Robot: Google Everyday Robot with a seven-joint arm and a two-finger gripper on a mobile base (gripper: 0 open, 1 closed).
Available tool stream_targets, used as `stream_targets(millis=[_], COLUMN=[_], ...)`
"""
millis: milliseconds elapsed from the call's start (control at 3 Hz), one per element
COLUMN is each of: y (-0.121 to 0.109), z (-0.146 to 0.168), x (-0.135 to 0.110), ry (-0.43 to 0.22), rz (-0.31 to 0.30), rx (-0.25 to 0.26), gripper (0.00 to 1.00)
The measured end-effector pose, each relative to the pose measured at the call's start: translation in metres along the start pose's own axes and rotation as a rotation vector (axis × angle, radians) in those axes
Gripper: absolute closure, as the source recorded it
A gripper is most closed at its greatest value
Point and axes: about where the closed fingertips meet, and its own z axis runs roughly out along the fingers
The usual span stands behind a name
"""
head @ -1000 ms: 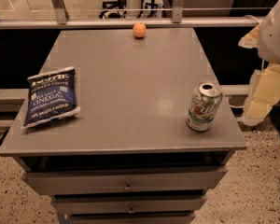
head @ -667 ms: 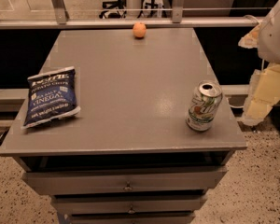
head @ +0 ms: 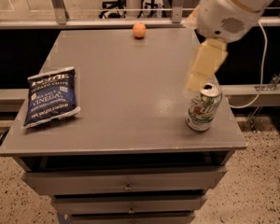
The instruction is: Move blue chip bag near 7up can
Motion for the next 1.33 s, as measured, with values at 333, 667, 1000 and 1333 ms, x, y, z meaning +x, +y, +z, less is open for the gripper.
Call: stream_targets(millis=[333,667,1000,1333], y=[-0.001,-0.001,0.0,0.006], z=[0.012,0.015,0.017,0.046], x=[-0.049,-0.065,-0.069,-0.106], ry=[-0.087,-0.116,-0.123,-0.192], rz=[-0.021,-0.029,-0.032,-0.038], rx=[-0.035,-0.047,-0.048,-0.076], gripper=[0.0,0.0,0.0,0.0])
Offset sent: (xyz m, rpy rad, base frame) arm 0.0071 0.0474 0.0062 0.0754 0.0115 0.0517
